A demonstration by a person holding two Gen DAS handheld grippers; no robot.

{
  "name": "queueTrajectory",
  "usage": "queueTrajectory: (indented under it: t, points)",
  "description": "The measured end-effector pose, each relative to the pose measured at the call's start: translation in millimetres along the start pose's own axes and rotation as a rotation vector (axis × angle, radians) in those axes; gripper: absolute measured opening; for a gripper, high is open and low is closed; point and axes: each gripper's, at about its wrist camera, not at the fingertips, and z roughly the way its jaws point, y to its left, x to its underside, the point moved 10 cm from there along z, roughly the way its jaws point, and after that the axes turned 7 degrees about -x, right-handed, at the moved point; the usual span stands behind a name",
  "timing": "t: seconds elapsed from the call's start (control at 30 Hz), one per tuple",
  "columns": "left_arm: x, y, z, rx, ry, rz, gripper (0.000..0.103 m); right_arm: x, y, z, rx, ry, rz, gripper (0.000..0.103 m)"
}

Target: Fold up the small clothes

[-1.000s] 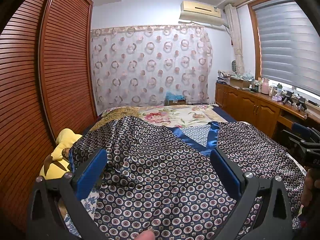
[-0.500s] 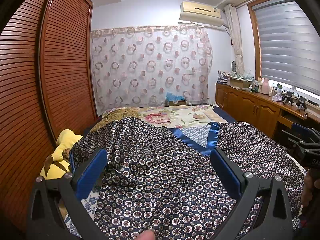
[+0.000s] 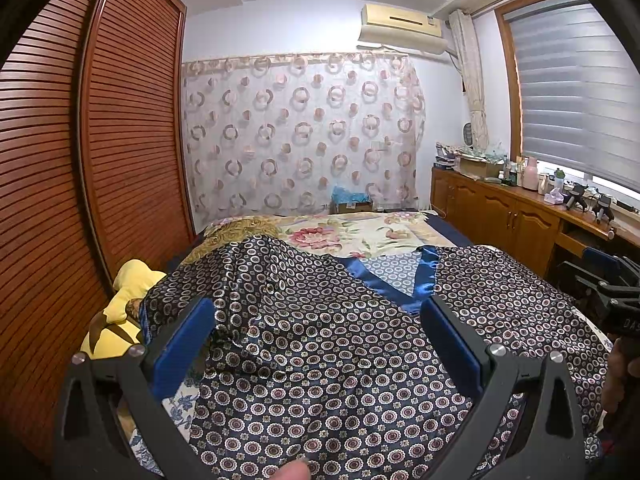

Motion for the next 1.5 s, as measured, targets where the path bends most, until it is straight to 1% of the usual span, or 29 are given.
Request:
queueTrajectory:
  t: [0.5, 0.63, 0.77, 0.9, 1.17, 1.3, 1.5]
  points:
    - [-1, 1, -1, -0.002, -0.001, 0.000, 0.103, -1, 1, 0, -0.004, -0.001, -0.001, 0.103]
    - [-1, 6, 3, -0.014, 0.014, 0.004, 0.103, 1, 4, 4, -0.029, 0.010, 0.001, 0.103]
    - [-2, 18, 9, -0.026, 0.021, 0.004, 0.103, 5, 13, 13, -0.057, 0.027, -0.009, 0.103]
    - [6, 26, 17, -0.029, 0.034, 0.016, 0.103, 12, 23, 21, -0.086, 0.048, -0.014, 0.103]
    - [21, 49, 40, -0.017, 0.084, 0.025, 0.103, 15, 46, 47, -0.136, 0.085, -0.070, 0.103]
    - [27, 60, 47, -0.009, 0.106, 0.040, 0.103, 18, 58, 61, -0.170, 0.118, -0.086, 0.103]
    - [34, 92, 65, -0.019, 0.147, 0.059, 0.103, 24, 79, 81, -0.212, 0.153, -0.123, 0.103]
